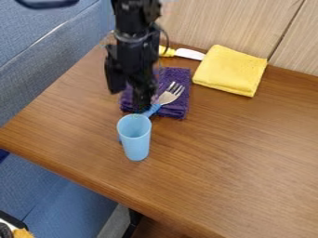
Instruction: Move the blue fork to the right side of the table
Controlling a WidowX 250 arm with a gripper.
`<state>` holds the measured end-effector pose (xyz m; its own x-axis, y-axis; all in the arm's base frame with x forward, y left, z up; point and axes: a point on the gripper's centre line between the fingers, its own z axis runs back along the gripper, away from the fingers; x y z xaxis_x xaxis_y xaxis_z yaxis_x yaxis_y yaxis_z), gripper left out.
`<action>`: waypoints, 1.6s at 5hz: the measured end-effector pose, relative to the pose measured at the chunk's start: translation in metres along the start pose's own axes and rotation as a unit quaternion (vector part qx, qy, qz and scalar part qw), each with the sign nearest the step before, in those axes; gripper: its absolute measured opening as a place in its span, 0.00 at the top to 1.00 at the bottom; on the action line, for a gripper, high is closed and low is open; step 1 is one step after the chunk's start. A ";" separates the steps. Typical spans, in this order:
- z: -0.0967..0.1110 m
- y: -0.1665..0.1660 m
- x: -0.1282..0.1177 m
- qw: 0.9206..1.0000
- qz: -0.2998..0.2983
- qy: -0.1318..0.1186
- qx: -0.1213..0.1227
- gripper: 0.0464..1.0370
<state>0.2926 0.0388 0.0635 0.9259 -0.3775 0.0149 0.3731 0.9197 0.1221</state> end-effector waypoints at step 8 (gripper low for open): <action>-0.013 -0.006 0.005 1.000 0.012 -0.018 0.010 0.59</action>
<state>0.2957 0.0325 0.0503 0.9313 -0.3602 0.0545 0.3499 0.9261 0.1414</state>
